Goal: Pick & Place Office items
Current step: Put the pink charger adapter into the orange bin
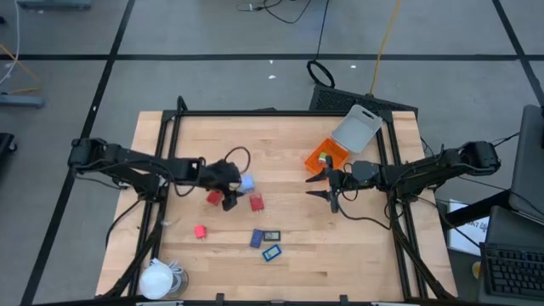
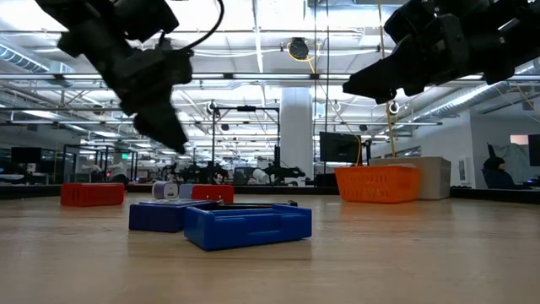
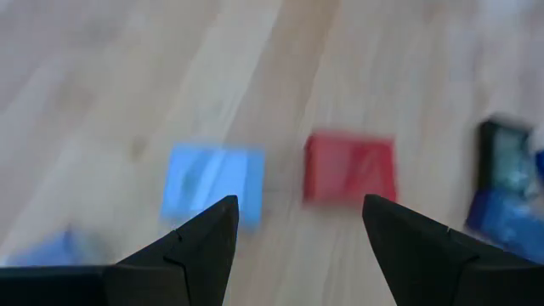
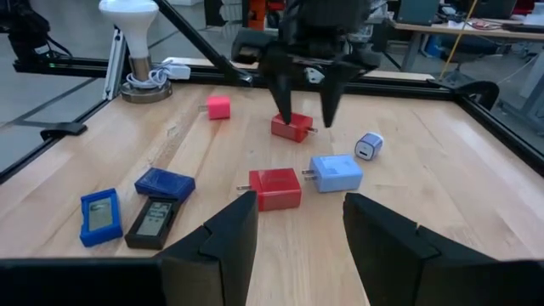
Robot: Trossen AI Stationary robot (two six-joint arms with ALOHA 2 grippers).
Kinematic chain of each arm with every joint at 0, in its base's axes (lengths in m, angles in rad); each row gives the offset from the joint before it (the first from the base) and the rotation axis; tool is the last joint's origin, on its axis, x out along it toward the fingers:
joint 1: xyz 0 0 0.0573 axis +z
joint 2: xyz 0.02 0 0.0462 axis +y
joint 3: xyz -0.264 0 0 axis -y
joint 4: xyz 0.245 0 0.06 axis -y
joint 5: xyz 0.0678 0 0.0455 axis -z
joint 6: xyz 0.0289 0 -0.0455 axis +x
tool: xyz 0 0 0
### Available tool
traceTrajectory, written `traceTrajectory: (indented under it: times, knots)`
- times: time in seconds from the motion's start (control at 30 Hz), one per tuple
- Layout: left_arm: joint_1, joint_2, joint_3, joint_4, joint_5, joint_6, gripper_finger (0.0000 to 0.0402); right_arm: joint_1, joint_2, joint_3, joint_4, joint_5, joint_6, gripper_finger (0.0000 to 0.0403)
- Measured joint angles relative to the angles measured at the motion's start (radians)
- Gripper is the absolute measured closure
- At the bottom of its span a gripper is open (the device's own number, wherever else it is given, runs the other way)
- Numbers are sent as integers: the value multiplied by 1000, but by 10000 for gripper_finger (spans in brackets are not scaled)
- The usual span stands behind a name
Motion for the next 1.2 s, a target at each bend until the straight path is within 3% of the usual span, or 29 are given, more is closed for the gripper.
traceTrajectory:
  times: [0.1, 0.2, 0.47, 0.53, 1.2]
  knots:
    - [-48, 0, 27, -158, -49, -98, 144, 0, 0, 0, 0, 0, -2, 238]
    - [-92, 0, 47, -288, -36, -274, 144, -2, 0, 0, 0, 0, -15, 238]
    - [-230, 0, 57, -494, 230, -895, 144, -2, 0, 0, 22, 1, -119, 238]
    - [-269, 0, 57, -498, 257, -1008, 144, -2, 0, 0, 35, 1, -143, 238]
    - [-595, 0, 57, -519, 139, -1746, 144, -2, 0, 0, 114, 1, -300, 242]
